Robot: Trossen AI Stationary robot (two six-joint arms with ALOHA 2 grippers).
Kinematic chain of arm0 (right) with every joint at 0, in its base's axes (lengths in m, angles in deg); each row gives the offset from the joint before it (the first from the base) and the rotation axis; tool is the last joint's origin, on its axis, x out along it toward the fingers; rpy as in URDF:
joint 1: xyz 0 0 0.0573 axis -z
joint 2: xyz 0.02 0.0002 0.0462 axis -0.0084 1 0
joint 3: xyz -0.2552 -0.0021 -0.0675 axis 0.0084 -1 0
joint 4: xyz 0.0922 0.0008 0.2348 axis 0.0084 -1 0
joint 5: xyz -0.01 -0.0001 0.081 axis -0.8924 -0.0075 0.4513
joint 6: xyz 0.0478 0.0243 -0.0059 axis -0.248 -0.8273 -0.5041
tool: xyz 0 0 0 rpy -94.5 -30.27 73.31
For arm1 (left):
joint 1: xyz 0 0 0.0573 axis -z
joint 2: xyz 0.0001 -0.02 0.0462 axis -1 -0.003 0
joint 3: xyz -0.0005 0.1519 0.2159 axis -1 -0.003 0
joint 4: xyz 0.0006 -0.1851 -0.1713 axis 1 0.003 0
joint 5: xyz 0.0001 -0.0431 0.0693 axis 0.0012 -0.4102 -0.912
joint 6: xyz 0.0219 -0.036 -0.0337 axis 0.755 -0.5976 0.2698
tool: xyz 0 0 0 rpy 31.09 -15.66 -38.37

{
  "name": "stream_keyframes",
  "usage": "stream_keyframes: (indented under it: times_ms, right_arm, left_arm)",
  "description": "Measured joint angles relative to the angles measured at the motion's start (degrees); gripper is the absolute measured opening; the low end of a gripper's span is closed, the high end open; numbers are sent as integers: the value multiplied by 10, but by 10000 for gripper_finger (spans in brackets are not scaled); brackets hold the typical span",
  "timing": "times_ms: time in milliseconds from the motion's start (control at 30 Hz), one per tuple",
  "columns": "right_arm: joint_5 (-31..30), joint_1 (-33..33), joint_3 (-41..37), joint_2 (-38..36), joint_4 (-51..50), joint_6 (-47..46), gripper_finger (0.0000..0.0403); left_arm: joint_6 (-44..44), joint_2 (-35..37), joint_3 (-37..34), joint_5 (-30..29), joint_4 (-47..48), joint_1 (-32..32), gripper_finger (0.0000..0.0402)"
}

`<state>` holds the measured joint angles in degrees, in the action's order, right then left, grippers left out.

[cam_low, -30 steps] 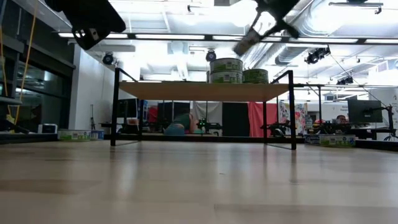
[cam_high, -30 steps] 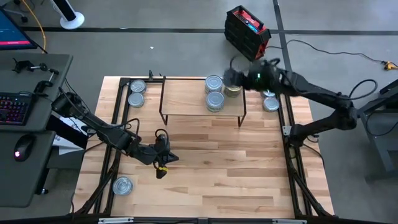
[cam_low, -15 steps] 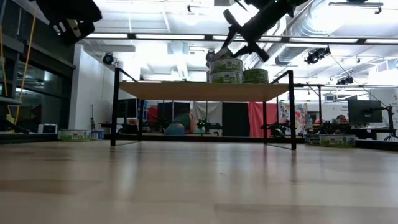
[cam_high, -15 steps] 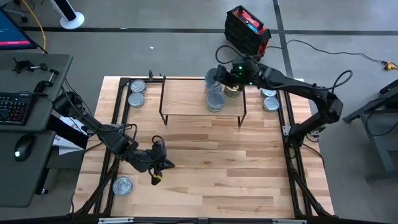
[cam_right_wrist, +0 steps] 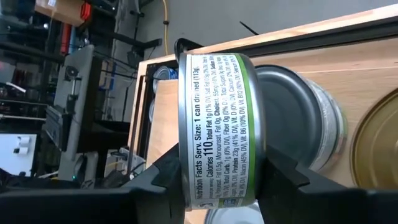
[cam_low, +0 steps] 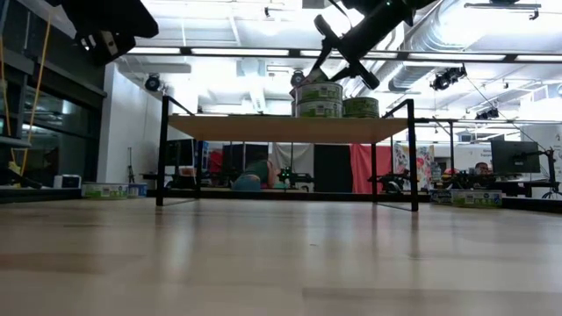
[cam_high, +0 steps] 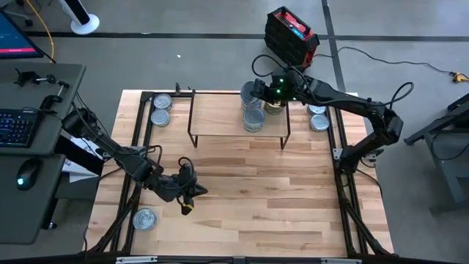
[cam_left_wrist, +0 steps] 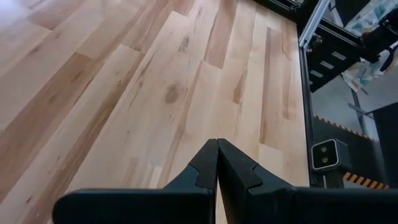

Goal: Stack canned seafood by type on shelf
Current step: Stack the light green tuna can on top of the other light green tuna can on the shelf

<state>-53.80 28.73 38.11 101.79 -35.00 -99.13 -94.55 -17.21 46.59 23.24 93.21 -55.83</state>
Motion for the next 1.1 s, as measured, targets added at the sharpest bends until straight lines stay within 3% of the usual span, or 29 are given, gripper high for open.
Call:
stream_keyframes:
  times_ms: [333, 700, 933, 1100]
  right_arm:
    - [15, 2, -1, 0, 0, 4, 146]
    - [-13, 1, -2, 0, -25, -23, 268]
    - [-16, -2, -2, 0, -23, 2, 275]
    - [-61, -15, -2, 0, -32, -12, 275]
  left_arm:
    - [9, 0, 0, 0, 0, 0, 1]
    - [13, 0, 0, 0, 0, 0, 1]
    - [13, 0, 0, 0, 0, 0, 1]
    - [13, 0, 0, 0, 0, 0, 1]
